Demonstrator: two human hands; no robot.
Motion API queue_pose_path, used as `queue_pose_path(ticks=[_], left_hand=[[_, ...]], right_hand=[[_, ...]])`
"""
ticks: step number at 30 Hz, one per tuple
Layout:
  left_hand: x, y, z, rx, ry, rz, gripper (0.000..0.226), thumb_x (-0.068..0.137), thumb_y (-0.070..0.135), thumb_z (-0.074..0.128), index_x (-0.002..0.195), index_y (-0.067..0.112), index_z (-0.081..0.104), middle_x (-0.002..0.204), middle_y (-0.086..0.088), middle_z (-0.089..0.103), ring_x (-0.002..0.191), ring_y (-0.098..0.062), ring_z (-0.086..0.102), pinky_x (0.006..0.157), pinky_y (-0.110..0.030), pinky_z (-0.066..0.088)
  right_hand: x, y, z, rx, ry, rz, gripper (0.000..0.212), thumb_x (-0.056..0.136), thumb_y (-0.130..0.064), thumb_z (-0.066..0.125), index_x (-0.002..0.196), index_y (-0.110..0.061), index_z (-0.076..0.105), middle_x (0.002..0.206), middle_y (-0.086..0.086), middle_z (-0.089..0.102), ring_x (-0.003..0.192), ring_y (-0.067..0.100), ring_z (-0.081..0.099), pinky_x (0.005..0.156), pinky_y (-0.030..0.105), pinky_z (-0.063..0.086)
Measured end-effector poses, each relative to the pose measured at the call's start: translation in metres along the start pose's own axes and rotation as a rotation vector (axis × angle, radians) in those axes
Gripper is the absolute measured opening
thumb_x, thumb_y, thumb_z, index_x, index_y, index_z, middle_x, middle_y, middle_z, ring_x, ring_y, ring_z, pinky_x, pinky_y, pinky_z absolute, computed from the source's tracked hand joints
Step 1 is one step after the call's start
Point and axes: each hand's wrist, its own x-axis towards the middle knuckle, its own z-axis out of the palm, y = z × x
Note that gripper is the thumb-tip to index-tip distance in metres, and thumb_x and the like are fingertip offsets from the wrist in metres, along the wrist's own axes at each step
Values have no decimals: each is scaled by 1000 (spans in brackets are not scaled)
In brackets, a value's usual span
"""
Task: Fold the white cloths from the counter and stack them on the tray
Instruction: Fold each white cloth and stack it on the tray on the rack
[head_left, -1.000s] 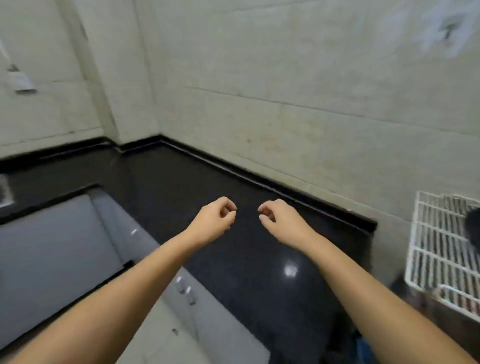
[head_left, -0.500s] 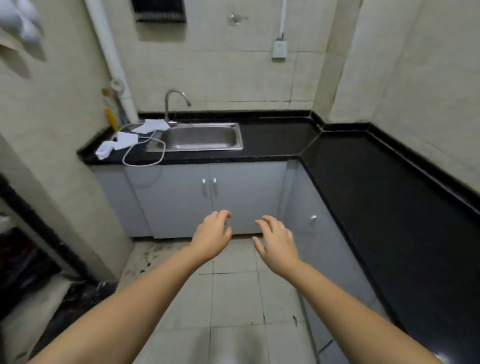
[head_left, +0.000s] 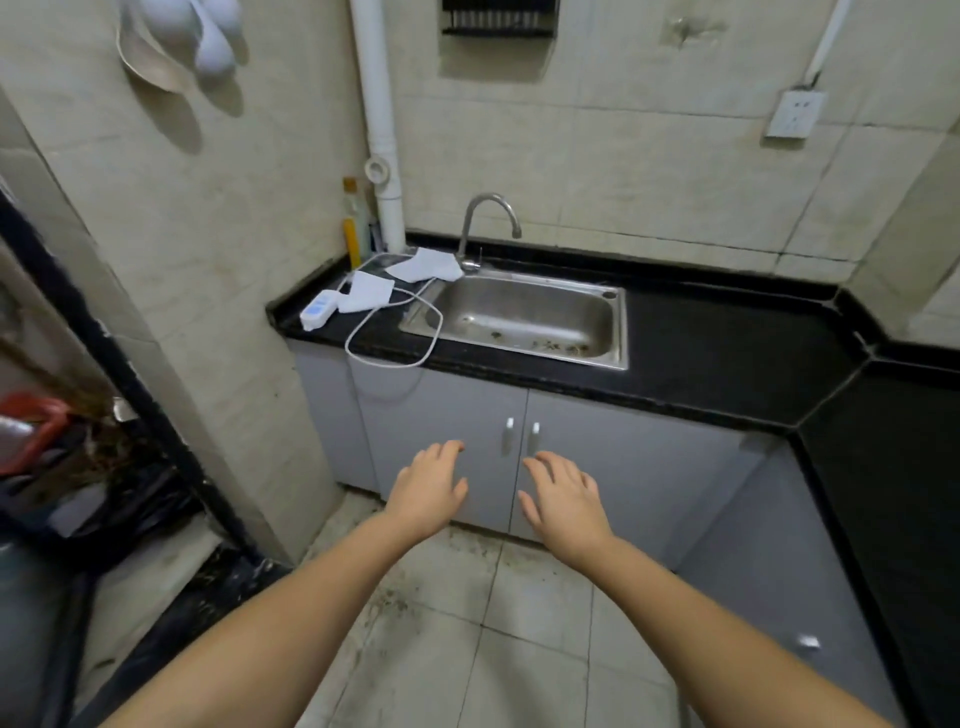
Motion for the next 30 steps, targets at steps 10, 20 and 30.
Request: queue_pose_path(ticks=[10, 20, 30], left_hand=[[143, -87, -25, -58, 50, -148, 44, 94, 28, 48, 136, 18, 38, 131, -6, 49, 125, -25, 44, 100, -40, 41], [289, -204, -87, -91, 26, -210, 42, 92, 19, 49, 133, 17, 42, 126, -7, 51, 119, -24, 47, 101, -40, 41], [409, -269, -99, -88, 11, -299, 25, 91, 20, 48, 115, 14, 54, 113, -7, 55, 105, -24, 54, 91, -42, 46]], right_hand=[[190, -21, 25, -9, -86, -137, 48, 100, -39, 34, 144, -22, 29, 152, 3, 26, 141, 20, 22, 113, 40, 20], [389, -78, 40, 27, -70, -158, 48, 98, -38, 37, 143, -23, 31, 151, 1, 28, 140, 20, 26, 111, 38, 24], [551, -99, 68, 70, -127, -271, 39, 97, -35, 40, 133, -22, 46, 143, -1, 40, 132, 19, 38, 108, 37, 32]])
